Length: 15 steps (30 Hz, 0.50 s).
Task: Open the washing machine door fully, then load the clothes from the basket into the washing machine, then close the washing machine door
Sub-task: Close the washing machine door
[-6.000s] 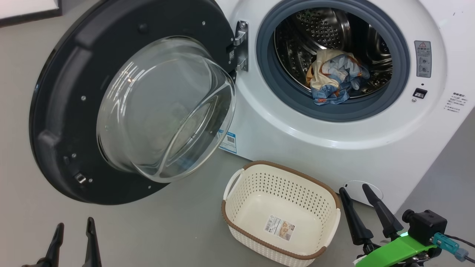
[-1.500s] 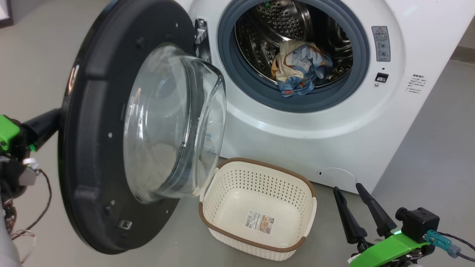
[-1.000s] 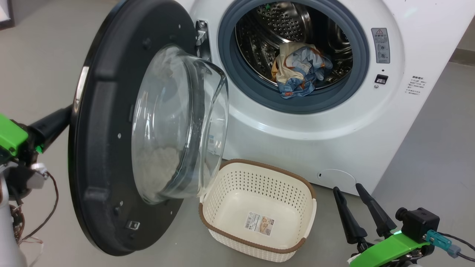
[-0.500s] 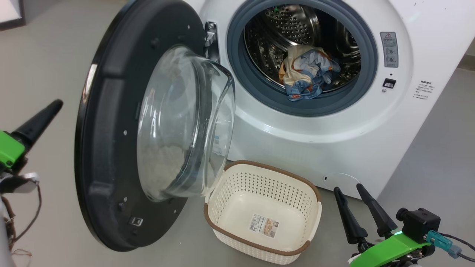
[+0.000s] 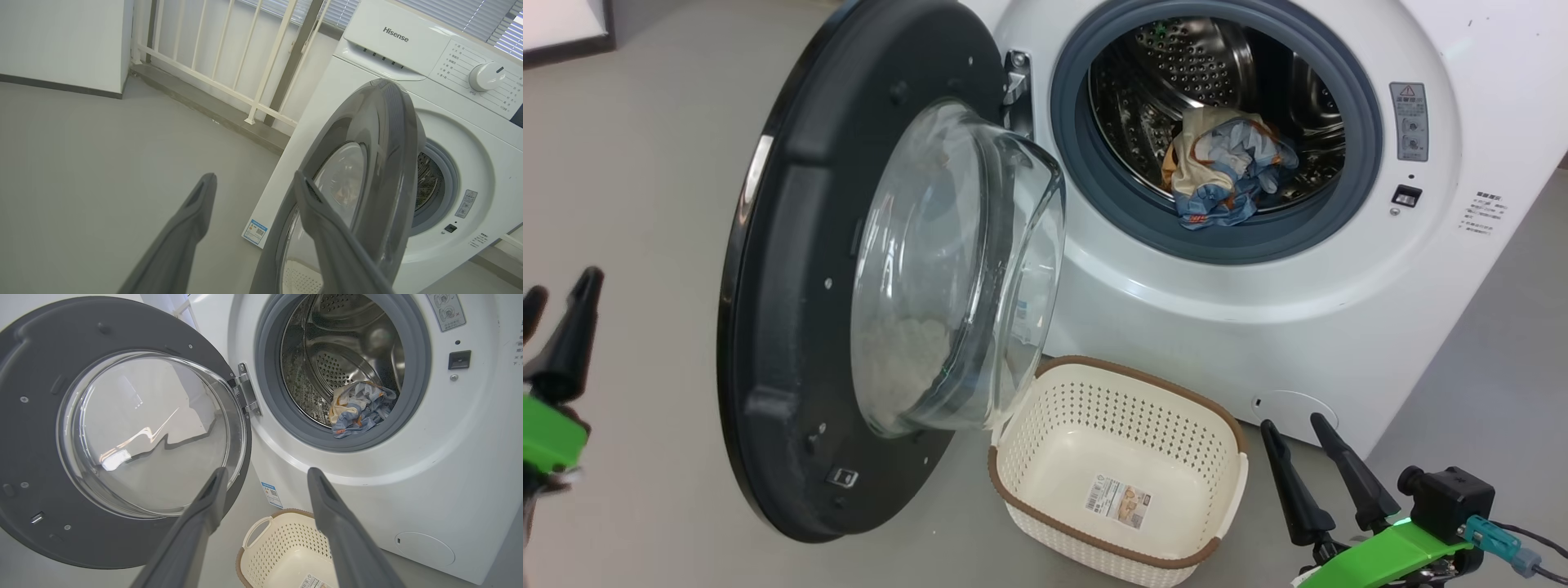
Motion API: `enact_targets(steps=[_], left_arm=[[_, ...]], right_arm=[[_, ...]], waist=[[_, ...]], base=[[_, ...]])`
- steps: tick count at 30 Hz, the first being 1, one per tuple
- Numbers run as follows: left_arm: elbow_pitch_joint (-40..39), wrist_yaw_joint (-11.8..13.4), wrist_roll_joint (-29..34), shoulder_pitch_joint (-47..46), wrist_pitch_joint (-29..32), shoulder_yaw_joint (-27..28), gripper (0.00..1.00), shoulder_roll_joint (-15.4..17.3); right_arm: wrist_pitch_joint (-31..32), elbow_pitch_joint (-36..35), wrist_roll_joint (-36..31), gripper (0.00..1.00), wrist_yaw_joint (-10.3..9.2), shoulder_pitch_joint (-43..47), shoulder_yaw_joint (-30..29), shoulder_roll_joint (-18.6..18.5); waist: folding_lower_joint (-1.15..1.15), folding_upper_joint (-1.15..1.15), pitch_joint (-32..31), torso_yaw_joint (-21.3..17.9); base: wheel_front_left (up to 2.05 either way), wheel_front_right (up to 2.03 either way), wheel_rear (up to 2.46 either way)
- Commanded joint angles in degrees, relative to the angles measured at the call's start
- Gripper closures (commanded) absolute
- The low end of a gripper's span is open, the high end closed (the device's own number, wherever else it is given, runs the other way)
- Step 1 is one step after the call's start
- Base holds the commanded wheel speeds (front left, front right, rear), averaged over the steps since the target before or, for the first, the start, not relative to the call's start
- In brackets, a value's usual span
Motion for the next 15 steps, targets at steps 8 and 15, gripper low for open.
enact_targets(steps=[8, 15], left_arm=[[-5.84, -1.37, 9.15, 8.78, -15.16, 1.03, 0.0, 0.56], [-6.25, -1.46, 13.14, 15.87, -24.73, 0.61, 0.0, -2.59]], right_arm=[[-0.27, -1.68, 0.01, 0.0, 0.16, -0.26, 0.34, -1.02], [-0.27, -1.87, -0.13, 0.0, 0.16, -0.55, 0.37, -1.54]], waist=[[0.0, 0.0, -0.22, 1.69], [0.0, 0.0, -0.36, 2.69]], base=[[0.0, 0.0, 0.0], [0.0, 0.0, 0.0]])
